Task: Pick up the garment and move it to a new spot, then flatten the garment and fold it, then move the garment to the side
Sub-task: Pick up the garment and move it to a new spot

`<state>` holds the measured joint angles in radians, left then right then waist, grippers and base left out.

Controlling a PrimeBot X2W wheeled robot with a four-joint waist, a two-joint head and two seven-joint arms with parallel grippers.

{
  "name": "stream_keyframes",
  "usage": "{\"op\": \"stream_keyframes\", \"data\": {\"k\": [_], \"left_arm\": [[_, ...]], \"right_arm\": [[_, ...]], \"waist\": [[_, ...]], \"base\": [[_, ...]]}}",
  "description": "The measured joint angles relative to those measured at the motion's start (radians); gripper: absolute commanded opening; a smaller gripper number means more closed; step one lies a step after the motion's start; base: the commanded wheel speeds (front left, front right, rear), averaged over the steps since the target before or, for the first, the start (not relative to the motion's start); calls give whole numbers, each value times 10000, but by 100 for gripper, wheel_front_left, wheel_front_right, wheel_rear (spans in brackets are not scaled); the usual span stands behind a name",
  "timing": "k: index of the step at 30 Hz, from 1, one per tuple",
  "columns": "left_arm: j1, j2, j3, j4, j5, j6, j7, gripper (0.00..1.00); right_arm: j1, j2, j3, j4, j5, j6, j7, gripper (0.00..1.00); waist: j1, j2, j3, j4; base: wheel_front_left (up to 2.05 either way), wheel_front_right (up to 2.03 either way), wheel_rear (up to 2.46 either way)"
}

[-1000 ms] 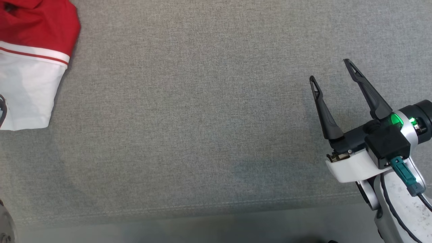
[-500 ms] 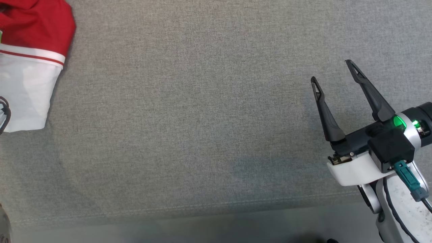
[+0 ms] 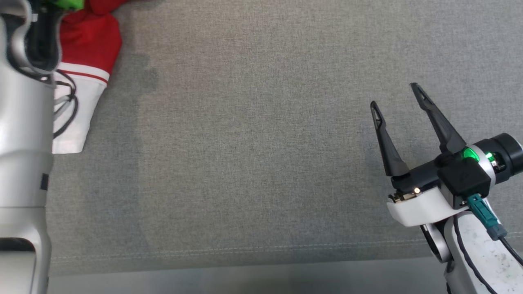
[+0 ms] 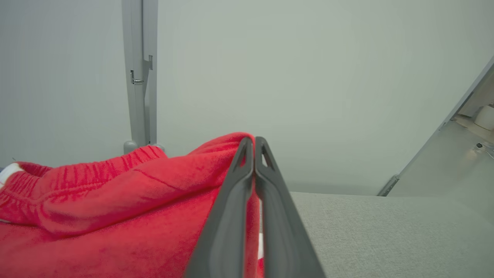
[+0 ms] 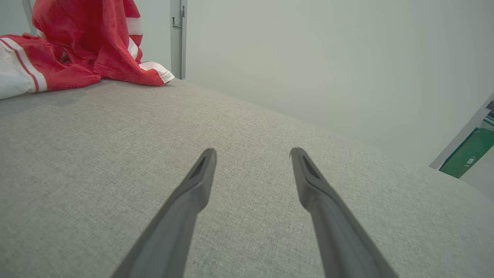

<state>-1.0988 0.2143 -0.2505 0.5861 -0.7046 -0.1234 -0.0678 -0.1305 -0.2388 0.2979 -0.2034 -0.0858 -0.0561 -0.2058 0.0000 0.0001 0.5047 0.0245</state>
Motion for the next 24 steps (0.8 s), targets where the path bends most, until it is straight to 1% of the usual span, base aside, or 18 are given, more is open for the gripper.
{"op": "stream_keyframes", "data": {"k": [5, 9, 11, 13, 17, 20, 24], "left_arm": [[2, -479, -1480, -1267, -46, -6, -215, 0], [190, -1034, -2840, -2280, -387, -8, -178, 0], [505, -1346, -3599, -2754, -717, -8, 52, 0], [943, -1517, -4215, -3106, -1009, -8, 157, 0], [1564, -1484, -4800, -3685, -1440, -8, 531, 0], [1734, -1375, -4897, -4027, -1486, -8, 761, 0], [2800, -836, -4915, -3404, -1519, -10, 849, 0]], "right_arm": [[-11, 357, 211, 426, 268, 17, -140, 100], [-11, 564, 238, 746, 441, 15, -240, 100], [-11, 658, 255, 909, 569, 15, -320, 100], [-12, 805, 326, 1047, 715, 15, -326, 100], [-12, 1055, 477, 1164, 853, 19, -359, 100], [-10, 1160, 537, 1091, 871, 19, -403, 100], [23, 1174, 675, 1258, 874, 29, -412, 100]], "waist": [[0, 0, -555, 115], [0, 0, -1065, 162], [0, 0, -1335, 171], [0, 0, -1607, 166], [0, 0, -2129, 92], [-1, 0, -2388, -67], [0, 0, -2523, -470]], "base": [[0, 0, 0], [0, 0, 0], [0, 0, 0], [0, 0, 0], [0, 0, 0], [0, 0, 0], [0, 0, 0]]}}
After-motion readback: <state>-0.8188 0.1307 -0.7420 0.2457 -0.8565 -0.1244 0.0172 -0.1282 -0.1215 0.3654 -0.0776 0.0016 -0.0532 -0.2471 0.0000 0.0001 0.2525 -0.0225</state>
